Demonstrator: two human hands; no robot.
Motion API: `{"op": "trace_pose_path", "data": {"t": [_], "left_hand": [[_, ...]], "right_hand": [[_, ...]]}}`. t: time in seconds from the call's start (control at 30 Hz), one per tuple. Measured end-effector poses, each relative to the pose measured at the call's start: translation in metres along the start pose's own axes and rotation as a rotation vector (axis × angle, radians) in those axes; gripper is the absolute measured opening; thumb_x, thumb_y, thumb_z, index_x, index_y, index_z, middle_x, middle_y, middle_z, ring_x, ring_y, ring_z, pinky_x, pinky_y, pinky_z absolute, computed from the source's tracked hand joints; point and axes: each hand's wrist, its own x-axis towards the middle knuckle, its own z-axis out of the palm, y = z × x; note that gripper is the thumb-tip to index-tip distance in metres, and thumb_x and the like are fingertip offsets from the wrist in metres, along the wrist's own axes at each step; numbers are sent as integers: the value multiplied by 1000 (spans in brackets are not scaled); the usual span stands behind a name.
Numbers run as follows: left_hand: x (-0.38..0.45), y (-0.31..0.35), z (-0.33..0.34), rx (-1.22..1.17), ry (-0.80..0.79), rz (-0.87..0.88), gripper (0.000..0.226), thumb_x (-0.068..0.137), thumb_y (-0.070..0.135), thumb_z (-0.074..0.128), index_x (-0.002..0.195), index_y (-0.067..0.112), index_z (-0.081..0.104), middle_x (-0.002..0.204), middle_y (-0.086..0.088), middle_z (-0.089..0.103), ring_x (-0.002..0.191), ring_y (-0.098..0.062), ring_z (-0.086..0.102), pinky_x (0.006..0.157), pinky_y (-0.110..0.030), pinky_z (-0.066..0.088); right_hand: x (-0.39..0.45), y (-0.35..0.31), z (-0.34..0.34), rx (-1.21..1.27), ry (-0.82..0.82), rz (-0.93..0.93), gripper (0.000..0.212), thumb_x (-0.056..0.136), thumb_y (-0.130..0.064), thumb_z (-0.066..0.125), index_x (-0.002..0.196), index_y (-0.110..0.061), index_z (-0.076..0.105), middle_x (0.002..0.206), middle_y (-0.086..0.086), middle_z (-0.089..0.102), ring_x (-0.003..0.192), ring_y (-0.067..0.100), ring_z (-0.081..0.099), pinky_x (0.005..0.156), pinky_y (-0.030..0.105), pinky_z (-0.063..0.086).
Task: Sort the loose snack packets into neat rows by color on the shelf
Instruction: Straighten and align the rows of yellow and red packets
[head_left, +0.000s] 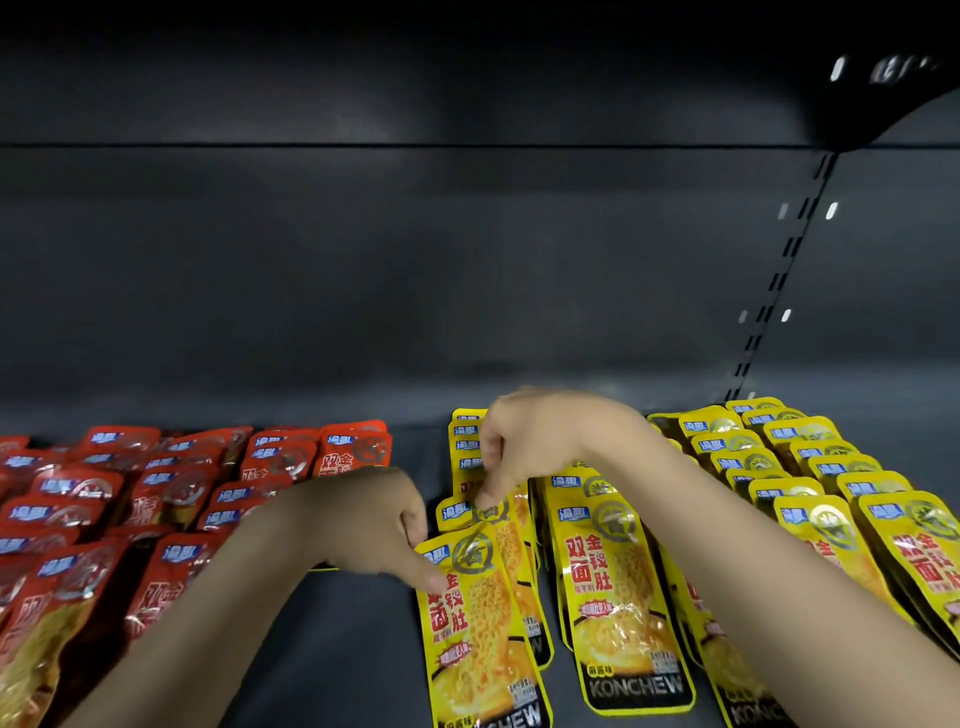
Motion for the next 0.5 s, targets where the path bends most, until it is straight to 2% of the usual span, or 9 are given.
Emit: {"op": "trace_pose_path", "data": {"t": [0.07, 0.13, 0.2, 0.27, 0.33, 0.43, 0.5], "left_hand": [[0, 2, 2, 2, -12, -5, 40, 72, 45, 77, 94, 13, 65, 92, -5, 71, 71, -8, 56, 65, -22, 41], [-1, 3, 3, -41, -17, -3, 33, 73, 41, 77, 90, 19, 59, 82, -1, 69, 64, -6, 57, 62, -20, 44], [-2, 5, 3, -185, -25, 1, 25, 78, 30, 76, 87, 17, 56, 70, 2, 67, 57, -3, 60, 59, -19, 50], [-2, 6, 3, -318, -13, -8, 17, 83, 20, 72, 86, 14, 56, 69, -1, 68, 56, -5, 64, 58, -19, 53], [-2, 6, 3, -389, 16, -15, 11, 86, 16, 68, 85, 13, 57, 70, -5, 69, 56, -8, 66, 56, -19, 53], [-2, 9, 3, -462, 54, -26, 6, 88, 12, 66, 85, 8, 61, 70, -8, 69, 57, -11, 67, 55, -19, 53], [-1, 10, 3, -492, 82, -30, 5, 88, 10, 65, 86, 6, 62, 69, -8, 69, 57, -11, 67, 55, -20, 54]], "right_hand": [[-1, -3, 1, 0, -8, 1, 41, 73, -44, 76, 96, -11, 72, 93, 4, 69, 84, 20, 60, 61, 25, 41], [-3, -5, 1, -12, -21, 1, 40, 73, -41, 77, 98, -11, 71, 80, -1, 63, 77, 18, 55, 55, 23, 39], [-5, -4, 1, -13, -25, 2, 37, 73, -37, 78, 97, -11, 71, 69, -5, 54, 69, 16, 50, 51, 22, 35], [-6, -2, 2, 5, -19, -2, 32, 73, -32, 79, 95, -11, 71, 65, -7, 51, 62, 12, 48, 50, 22, 35], [-7, 0, 3, 36, -18, -15, 26, 75, -26, 78, 97, -13, 71, 67, -8, 53, 62, 9, 48, 52, 20, 36], [-10, 4, 4, 97, -7, -15, 30, 77, -21, 76, 107, -17, 70, 88, -5, 62, 81, 12, 55, 60, 20, 40], [-12, 8, 4, 128, 37, -1, 30, 79, -19, 74, 108, -16, 71, 96, -2, 65, 87, 12, 56, 66, 23, 41]]}}
